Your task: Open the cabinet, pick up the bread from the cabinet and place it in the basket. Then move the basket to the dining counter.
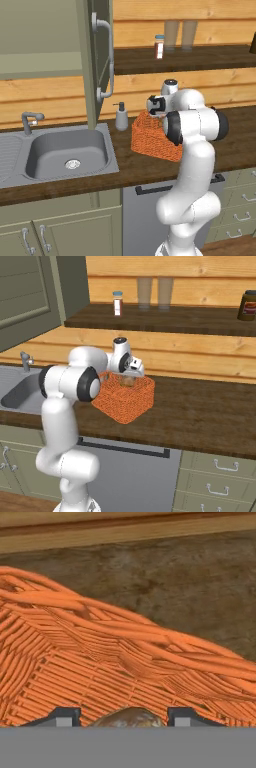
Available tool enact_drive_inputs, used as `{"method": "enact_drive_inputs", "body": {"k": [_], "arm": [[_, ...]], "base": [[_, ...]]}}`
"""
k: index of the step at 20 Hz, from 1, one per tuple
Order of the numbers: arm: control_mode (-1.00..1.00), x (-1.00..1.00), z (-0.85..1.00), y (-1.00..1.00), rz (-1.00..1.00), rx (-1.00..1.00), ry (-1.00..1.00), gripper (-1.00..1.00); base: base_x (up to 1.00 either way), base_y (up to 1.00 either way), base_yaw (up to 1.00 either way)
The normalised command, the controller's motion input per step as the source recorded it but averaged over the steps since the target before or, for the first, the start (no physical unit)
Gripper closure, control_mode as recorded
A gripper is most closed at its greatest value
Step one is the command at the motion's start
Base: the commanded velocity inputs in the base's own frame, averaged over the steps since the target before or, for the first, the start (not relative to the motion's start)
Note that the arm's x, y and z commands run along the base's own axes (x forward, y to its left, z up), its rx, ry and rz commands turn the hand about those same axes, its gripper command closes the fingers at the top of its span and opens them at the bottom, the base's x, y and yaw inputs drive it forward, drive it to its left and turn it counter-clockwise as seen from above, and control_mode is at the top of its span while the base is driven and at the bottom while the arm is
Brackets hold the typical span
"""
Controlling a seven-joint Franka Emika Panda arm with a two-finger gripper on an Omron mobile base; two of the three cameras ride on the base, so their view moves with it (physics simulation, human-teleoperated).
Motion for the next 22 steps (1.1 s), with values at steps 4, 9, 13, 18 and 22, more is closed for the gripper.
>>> {"method": "enact_drive_inputs", "body": {"k": [4,9,13,18,22], "arm": [[-1.00,0.53,-0.67,-0.03,0.04,0.00,0.00,1.00],[-1.00,0.42,-0.35,-0.10,0.03,0.00,-0.03,1.00],[-1.00,-0.31,-0.15,-0.06,0.01,0.01,-0.11,1.00],[-1.00,-0.55,-0.15,0.00,0.00,0.00,-0.06,-1.00],[-1.00,-0.35,0.01,-0.03,0.00,0.01,-0.08,-1.00]], "base": [[0.00,0.00,0.00],[0.00,0.00,0.00],[0.00,0.00,0.00],[0.00,0.00,0.00],[0.00,0.00,0.00]]}}
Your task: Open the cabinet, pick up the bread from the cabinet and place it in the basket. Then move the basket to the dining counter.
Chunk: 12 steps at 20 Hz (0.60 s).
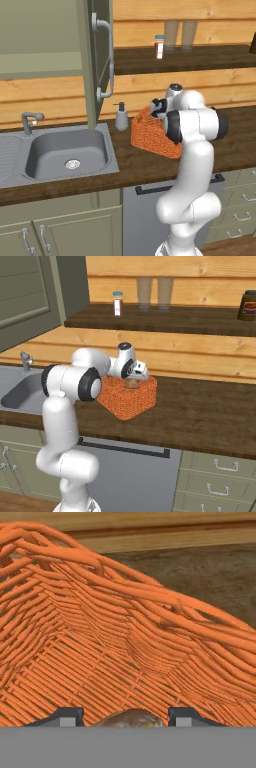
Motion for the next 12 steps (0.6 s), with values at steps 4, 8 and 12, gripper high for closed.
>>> {"method": "enact_drive_inputs", "body": {"k": [4,8,12], "arm": [[-1.00,-0.42,0.40,-0.01,-0.08,0.00,-0.13,-1.00],[-1.00,-0.44,0.40,-0.02,-0.15,0.02,-0.06,-1.00],[-1.00,-0.54,0.52,-0.27,-0.21,0.12,0.00,-1.00]], "base": [[0.00,0.00,0.00],[0.00,0.00,0.00],[0.00,0.00,0.00]]}}
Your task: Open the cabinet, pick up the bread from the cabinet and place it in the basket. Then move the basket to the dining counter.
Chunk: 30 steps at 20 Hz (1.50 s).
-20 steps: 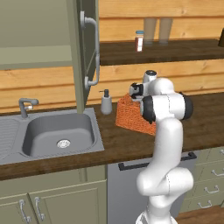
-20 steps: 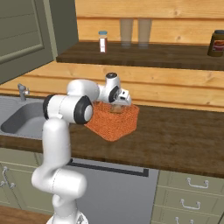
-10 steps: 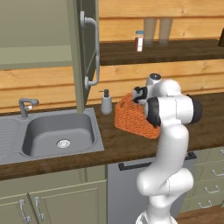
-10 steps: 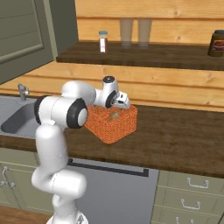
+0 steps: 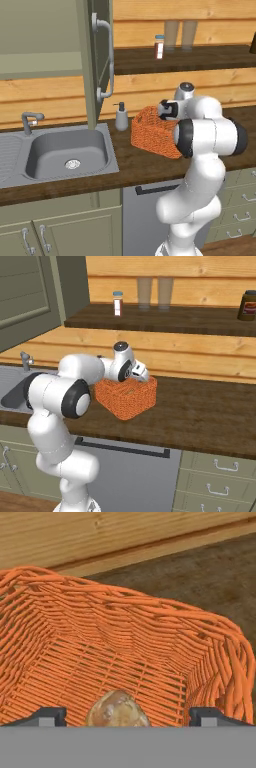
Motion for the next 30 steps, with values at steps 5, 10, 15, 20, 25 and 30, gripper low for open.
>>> {"method": "enact_drive_inputs", "body": {"k": [5,10,15,20,25,30], "arm": [[-1.00,-0.39,0.15,-0.58,-0.23,0.18,0.06,-1.00],[-1.00,-0.10,-0.30,-0.25,-0.18,0.13,0.15,-1.00],[-1.00,0.27,-0.64,-0.02,-0.10,0.11,0.12,-1.00],[-1.00,0.05,-0.52,-0.04,-0.06,0.13,0.07,-1.00],[-1.00,-0.22,-0.49,0.00,-0.02,0.09,0.04,1.00],[-1.00,-0.38,-0.36,0.01,-0.02,0.06,0.01,1.00]], "base": [[0.00,0.00,0.00],[0.00,0.00,0.00],[0.00,0.00,0.00],[0.00,0.00,0.00],[0.00,0.00,0.00],[0.00,0.00,0.00]]}}
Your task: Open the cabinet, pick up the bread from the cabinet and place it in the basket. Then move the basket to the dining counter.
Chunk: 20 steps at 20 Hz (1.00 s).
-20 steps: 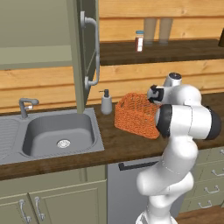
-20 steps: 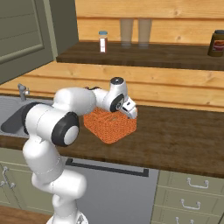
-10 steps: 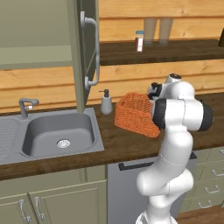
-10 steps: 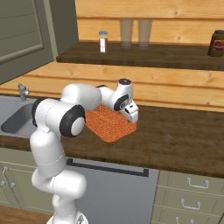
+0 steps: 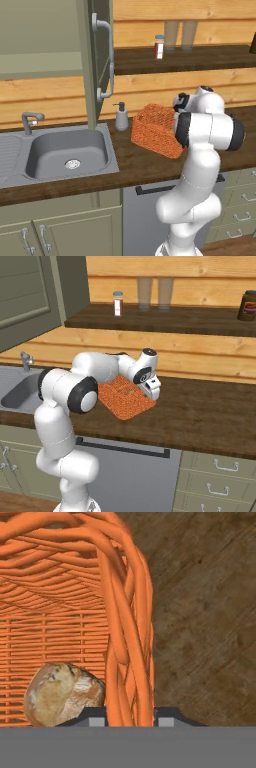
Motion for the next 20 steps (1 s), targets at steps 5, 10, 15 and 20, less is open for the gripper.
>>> {"method": "enact_drive_inputs", "body": {"k": [5,10,15,20], "arm": [[-1.00,-0.55,-0.14,-0.10,-0.02,0.06,-0.03,1.00],[-1.00,-0.89,0.84,-0.12,-0.06,0.05,-0.09,1.00],[-1.00,-0.91,1.00,-0.13,-0.03,0.07,-0.03,1.00],[-1.00,-0.88,1.00,-0.01,0.00,0.00,0.00,1.00]], "base": [[0.00,0.00,0.00],[0.00,0.00,0.00],[0.00,0.00,0.00],[0.00,0.00,0.00]]}}
